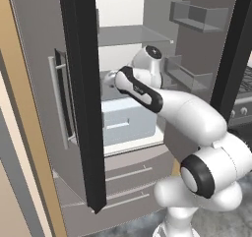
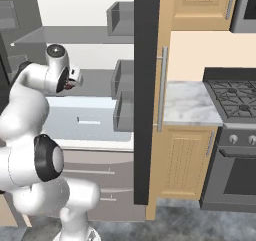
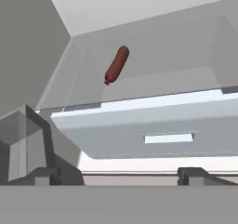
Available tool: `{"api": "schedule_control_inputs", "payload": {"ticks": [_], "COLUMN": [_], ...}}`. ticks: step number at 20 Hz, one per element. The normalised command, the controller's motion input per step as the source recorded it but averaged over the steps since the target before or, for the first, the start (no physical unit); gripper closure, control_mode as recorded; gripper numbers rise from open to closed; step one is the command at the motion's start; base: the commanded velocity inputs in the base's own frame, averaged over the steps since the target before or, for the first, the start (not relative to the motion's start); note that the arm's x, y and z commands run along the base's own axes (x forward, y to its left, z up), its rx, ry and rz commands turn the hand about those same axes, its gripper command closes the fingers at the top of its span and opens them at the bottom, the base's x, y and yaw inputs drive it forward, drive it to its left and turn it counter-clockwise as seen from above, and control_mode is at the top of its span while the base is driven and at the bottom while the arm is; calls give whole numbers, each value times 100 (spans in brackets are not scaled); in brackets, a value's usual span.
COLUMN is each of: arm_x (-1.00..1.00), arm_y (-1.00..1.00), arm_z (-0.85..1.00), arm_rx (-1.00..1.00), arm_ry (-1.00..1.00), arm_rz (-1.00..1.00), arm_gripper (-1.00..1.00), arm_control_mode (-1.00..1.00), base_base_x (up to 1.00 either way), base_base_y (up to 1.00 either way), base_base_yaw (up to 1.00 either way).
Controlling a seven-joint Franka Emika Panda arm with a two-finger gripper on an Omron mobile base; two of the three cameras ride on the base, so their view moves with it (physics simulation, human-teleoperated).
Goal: Move the hot dog bun to the plate on the dining table and place the condiment next to that plate. Then navigate to the fridge and take the sausage and place it on the plate as well.
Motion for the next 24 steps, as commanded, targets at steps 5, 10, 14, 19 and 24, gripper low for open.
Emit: {"api": "schedule_control_inputs", "payload": {"ticks": [5,10,14,19,24], "arm_x": [8,-14,-32,-49,-72], "arm_y": [38,32,54,83,100], "arm_z": [-2,0,-7,-10,-2], "arm_rx": [7,7,2,0,0], "arm_ry": [0,-1,-2,-4,-8], "arm_rz": [14,19,20,19,10], "arm_gripper": [-100,-100,-100,-100,-100], "arm_control_mode": [-100,-100,-100,-100,-100], "base_base_x": [0,0,0,0,0], "base_base_y": [0,0,0,0,0], "base_base_yaw": [0,0,0,0,0]}}
